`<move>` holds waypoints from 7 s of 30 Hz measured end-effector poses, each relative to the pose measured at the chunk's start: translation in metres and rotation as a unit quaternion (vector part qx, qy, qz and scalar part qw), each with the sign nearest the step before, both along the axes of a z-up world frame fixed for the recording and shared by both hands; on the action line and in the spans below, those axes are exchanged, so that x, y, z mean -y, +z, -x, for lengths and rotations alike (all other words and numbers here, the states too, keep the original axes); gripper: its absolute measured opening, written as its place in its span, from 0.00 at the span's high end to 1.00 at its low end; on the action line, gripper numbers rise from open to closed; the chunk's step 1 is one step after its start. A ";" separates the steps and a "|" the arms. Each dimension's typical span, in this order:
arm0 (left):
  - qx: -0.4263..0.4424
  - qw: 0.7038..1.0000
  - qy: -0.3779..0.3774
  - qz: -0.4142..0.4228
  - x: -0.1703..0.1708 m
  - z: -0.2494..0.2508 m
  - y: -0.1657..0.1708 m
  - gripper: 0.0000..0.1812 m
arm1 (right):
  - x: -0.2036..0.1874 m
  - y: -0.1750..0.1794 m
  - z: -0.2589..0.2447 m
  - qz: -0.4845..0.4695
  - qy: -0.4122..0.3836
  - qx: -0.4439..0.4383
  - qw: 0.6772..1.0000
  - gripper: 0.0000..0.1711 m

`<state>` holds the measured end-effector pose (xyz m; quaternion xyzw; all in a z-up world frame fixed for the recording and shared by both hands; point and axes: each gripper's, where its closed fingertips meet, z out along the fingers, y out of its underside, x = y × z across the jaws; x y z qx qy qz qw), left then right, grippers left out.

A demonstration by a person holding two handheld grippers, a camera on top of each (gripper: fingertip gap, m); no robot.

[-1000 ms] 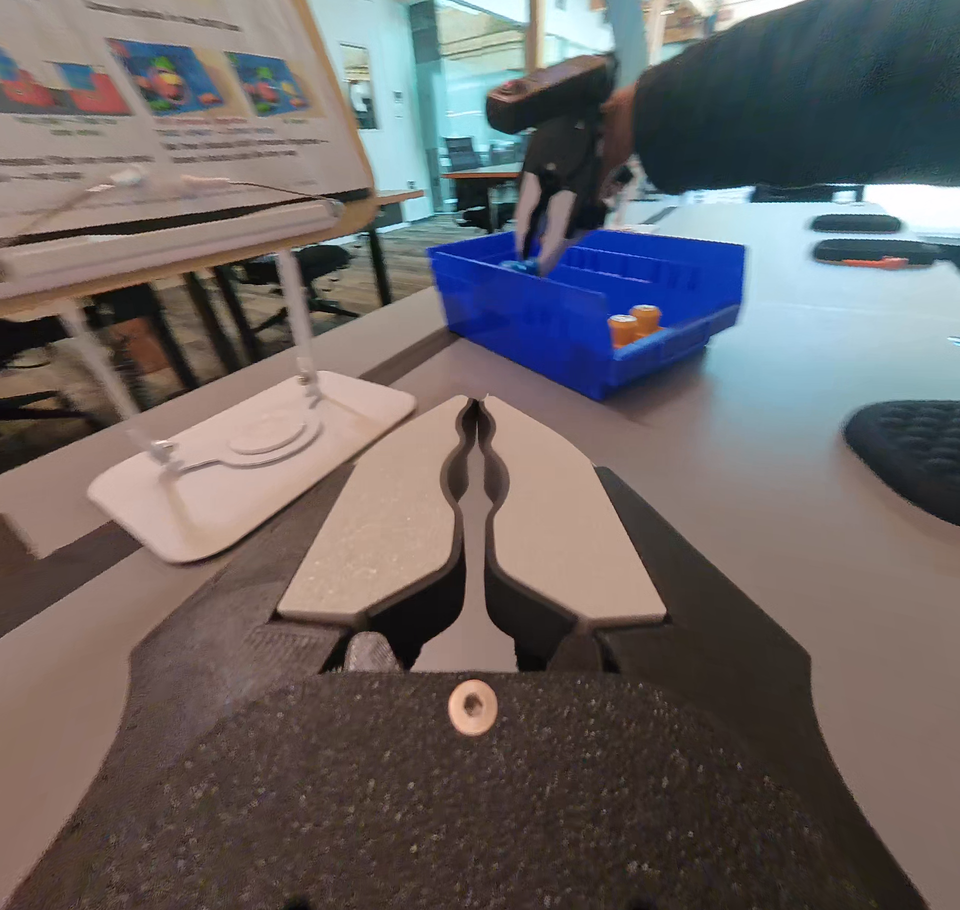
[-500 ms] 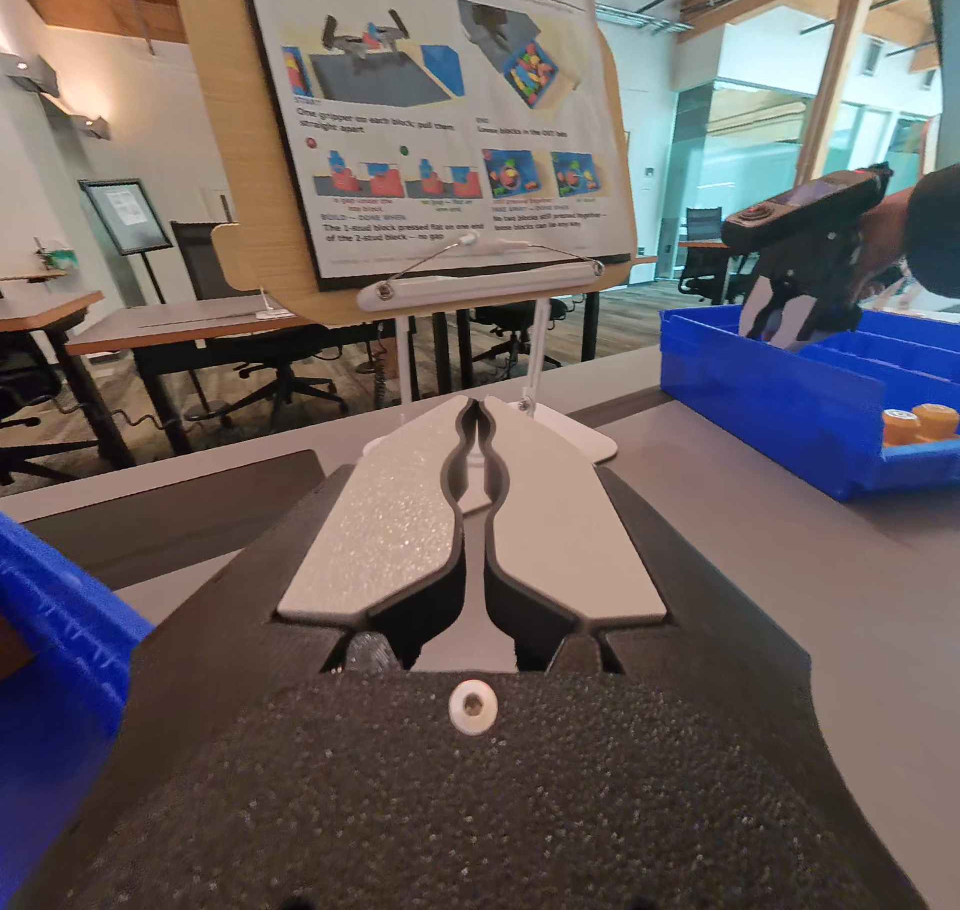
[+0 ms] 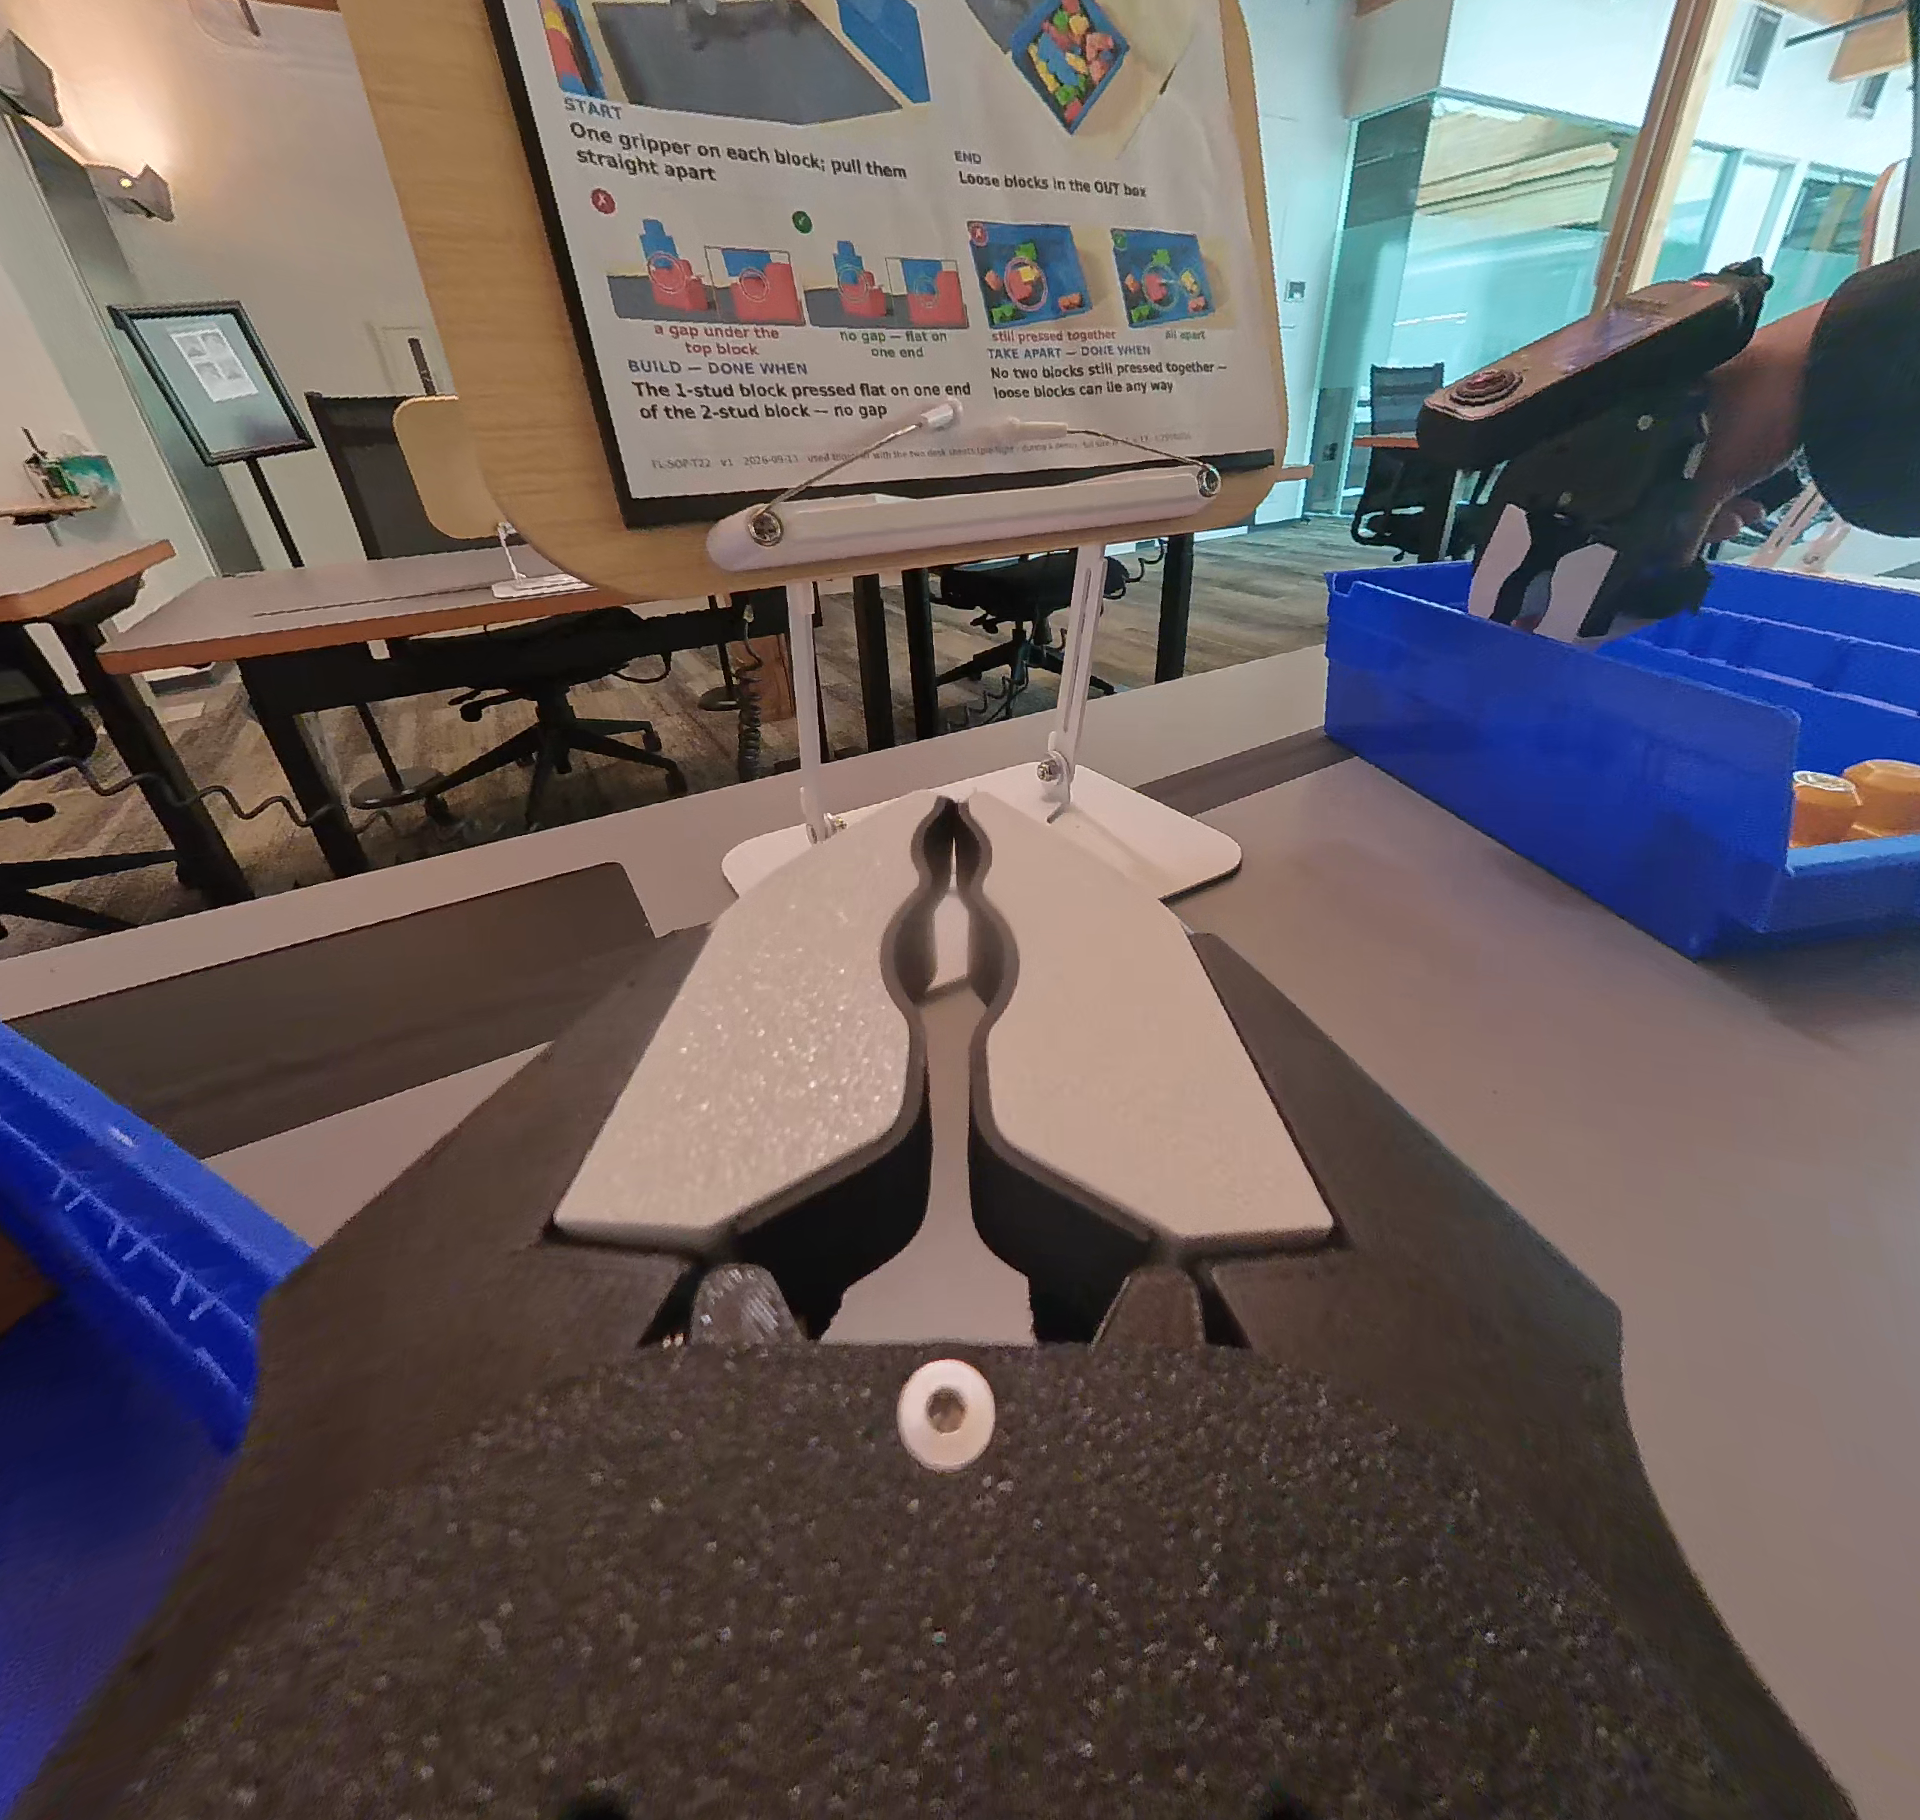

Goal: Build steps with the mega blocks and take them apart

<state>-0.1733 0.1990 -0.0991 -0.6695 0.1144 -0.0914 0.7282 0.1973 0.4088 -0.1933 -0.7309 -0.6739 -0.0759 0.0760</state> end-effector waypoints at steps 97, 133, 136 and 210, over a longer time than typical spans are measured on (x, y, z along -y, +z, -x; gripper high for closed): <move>-0.032 0.862 0.331 0.382 0.021 0.288 -0.085 0.54 | 0.202 0.100 0.237 -0.100 -0.053 -0.652 0.749 1.00; -0.323 0.923 -0.083 0.193 0.005 -0.101 -0.051 0.55 | 0.242 0.097 0.258 -0.163 0.081 -0.562 0.807 0.79; -0.329 0.917 -0.135 0.182 0.013 -0.106 -0.047 0.51 | 0.237 0.099 0.246 -0.133 0.079 -0.567 0.809 0.80; -0.057 0.865 -0.480 0.136 0.099 -0.142 -0.008 0.81 | 0.307 0.048 0.233 0.125 0.222 -0.533 0.807 0.80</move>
